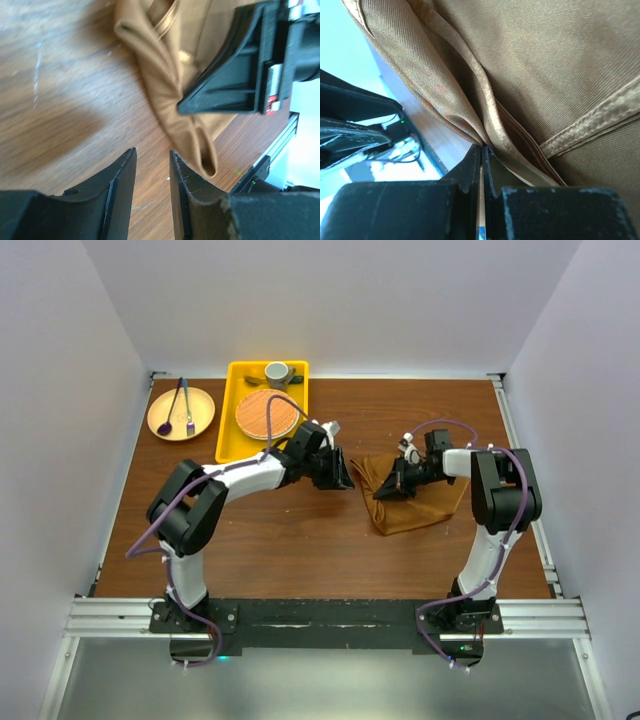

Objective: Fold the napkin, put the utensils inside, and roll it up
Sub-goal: Roll the napkin with the utensil

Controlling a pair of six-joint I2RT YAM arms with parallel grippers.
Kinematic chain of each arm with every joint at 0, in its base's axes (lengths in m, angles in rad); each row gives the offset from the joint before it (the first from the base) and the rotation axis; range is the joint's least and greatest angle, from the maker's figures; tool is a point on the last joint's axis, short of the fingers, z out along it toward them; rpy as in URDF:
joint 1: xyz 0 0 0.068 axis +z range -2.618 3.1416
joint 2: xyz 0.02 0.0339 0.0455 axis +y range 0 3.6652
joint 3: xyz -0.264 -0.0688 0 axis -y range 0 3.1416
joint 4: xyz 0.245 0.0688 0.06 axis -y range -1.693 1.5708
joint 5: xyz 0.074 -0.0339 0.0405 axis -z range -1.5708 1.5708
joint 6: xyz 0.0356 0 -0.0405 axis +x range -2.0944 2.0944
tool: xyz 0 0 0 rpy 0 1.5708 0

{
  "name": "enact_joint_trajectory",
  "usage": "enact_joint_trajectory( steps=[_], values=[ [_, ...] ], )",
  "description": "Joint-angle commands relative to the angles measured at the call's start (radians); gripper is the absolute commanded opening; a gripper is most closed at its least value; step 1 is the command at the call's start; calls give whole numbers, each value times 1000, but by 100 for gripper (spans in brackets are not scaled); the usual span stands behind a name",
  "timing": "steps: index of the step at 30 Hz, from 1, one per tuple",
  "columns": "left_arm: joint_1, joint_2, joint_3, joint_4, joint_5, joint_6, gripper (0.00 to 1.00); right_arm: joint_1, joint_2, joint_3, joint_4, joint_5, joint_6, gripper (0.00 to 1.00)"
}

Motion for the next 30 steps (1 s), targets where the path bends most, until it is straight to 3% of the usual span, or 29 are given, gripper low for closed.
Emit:
enact_joint_trajectory(
  steps=[1,18,30],
  values=[
    [-4,12,76,55,27,-8,37,-23,17,26,-52,42,-33,0],
    [-35,156,203,122,88,-45,37,-69,127,127,-253,304,-96,0],
    [-21,32,113,50,39,-15,36,0,172,164,-316,353,-158,0]
  ],
)
